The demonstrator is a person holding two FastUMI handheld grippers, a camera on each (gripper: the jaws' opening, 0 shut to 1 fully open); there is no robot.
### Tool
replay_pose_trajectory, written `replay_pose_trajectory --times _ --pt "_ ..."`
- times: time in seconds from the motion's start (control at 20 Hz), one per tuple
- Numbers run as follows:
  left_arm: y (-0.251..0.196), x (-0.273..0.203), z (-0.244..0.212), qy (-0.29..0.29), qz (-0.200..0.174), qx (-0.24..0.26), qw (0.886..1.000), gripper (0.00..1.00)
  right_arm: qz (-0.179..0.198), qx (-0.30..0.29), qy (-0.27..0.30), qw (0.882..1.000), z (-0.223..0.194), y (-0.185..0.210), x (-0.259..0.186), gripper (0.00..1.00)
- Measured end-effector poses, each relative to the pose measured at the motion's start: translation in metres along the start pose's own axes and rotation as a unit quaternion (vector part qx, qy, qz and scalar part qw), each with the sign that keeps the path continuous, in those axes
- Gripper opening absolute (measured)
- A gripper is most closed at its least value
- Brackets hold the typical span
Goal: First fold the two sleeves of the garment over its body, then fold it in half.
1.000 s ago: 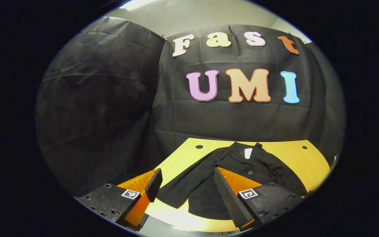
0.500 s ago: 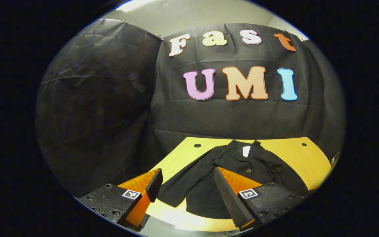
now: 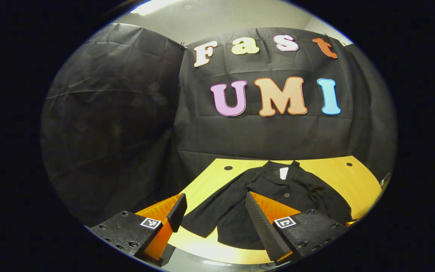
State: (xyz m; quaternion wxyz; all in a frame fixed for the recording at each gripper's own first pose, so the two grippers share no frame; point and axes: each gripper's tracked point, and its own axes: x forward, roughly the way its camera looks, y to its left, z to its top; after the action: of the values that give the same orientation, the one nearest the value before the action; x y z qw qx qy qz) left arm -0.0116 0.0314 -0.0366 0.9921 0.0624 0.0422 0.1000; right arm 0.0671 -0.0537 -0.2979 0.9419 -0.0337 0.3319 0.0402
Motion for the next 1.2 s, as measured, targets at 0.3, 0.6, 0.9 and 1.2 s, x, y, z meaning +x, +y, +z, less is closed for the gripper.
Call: replay_pose_trajectory --times 0.3,0.6,0.9,1.2 --pt "0.002 -0.001 -0.001 -0.001 0.003 -0.004 1.000 0.93 0.032 0.004 0.016 0.999 0.000 0.003 0.001 0.03" --pt "0.005 -0.010 -0.010 0.009 0.012 -0.012 1.000 0.93 0.026 0.017 0.022 0.999 0.001 0.003 0.000 0.02" --pt "0.007 -0.020 -0.022 0.014 0.023 -0.023 0.999 0.93 0.045 0.056 0.052 0.996 0.006 0.000 -0.003 0.02" --pt "0.015 -0.024 -0.037 0.024 0.033 -0.056 0.998 0.93 0.028 0.043 0.021 0.998 0.065 -0.022 -0.017 0.02"
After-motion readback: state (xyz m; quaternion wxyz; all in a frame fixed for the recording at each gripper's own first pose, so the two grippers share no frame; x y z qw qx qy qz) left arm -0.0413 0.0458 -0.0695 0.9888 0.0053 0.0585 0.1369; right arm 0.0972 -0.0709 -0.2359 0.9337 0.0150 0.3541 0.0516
